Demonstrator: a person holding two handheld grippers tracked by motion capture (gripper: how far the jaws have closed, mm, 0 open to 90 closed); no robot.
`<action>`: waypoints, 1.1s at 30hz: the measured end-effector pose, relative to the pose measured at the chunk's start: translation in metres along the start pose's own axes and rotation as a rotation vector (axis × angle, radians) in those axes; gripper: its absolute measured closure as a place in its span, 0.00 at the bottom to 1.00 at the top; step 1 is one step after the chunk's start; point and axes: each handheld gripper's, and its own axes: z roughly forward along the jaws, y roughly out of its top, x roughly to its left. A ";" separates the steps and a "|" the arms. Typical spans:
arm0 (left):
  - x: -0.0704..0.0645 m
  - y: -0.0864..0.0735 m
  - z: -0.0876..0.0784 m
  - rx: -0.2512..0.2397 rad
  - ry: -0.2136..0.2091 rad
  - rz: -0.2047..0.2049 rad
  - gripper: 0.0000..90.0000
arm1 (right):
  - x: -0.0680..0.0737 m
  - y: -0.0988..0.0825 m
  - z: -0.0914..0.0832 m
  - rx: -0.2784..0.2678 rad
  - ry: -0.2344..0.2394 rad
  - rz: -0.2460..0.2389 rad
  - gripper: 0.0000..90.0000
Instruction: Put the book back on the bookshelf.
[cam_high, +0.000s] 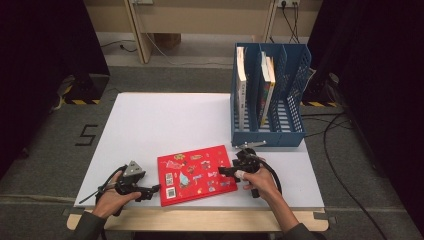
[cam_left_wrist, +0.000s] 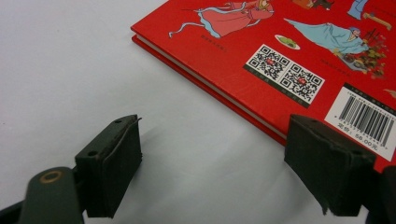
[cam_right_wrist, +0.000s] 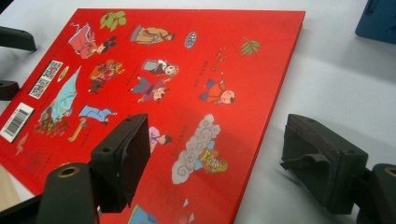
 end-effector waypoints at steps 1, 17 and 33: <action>0.000 0.000 0.000 0.000 0.000 0.000 0.20 | 0.000 0.000 0.002 0.002 0.001 0.002 0.27; -0.002 0.001 0.001 0.005 0.009 -0.002 0.17 | 0.010 -0.004 0.008 -0.047 -0.046 0.044 0.32; -0.005 0.001 0.003 0.001 0.027 0.002 0.15 | 0.004 0.006 -0.012 -0.153 0.014 0.138 0.47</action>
